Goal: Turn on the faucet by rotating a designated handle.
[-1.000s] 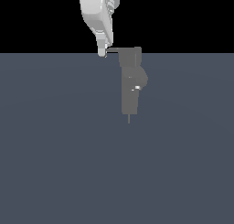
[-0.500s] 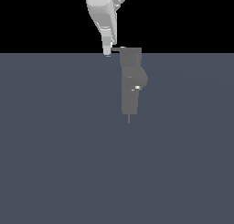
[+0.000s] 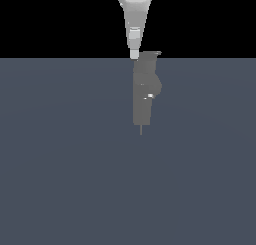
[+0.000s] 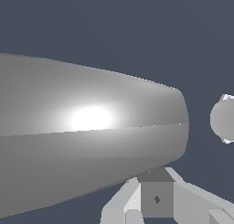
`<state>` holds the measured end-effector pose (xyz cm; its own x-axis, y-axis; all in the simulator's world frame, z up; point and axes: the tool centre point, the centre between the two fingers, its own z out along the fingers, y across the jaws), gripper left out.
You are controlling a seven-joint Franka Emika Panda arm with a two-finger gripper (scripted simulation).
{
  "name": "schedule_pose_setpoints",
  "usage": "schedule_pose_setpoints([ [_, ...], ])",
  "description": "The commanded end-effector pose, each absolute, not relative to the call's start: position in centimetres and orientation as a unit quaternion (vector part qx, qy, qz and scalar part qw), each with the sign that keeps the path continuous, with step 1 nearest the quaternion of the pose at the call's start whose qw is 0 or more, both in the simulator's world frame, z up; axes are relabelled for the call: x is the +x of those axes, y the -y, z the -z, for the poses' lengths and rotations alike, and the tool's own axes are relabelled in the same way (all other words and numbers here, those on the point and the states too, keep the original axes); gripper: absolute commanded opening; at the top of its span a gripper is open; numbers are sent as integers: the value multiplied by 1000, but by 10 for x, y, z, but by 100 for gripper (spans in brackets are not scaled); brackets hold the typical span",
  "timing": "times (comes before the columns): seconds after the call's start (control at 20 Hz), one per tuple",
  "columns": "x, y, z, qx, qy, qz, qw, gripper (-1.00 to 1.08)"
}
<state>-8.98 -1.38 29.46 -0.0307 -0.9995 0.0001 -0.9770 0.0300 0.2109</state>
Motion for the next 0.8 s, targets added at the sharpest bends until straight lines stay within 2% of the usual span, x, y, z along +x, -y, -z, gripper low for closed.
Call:
schedule_pose_setpoints([
  [0.0, -89, 53, -297, 678, 729, 72, 70, -100],
  [0.3, -93, 94, -299, 676, 730, 71, 68, -100],
  [0.35, -93, 94, -299, 676, 730, 71, 68, -100],
  [0.4, -92, 71, -296, 687, 719, 74, 71, -100],
  [0.75, -79, 90, -294, 685, 721, 73, 70, -100],
])
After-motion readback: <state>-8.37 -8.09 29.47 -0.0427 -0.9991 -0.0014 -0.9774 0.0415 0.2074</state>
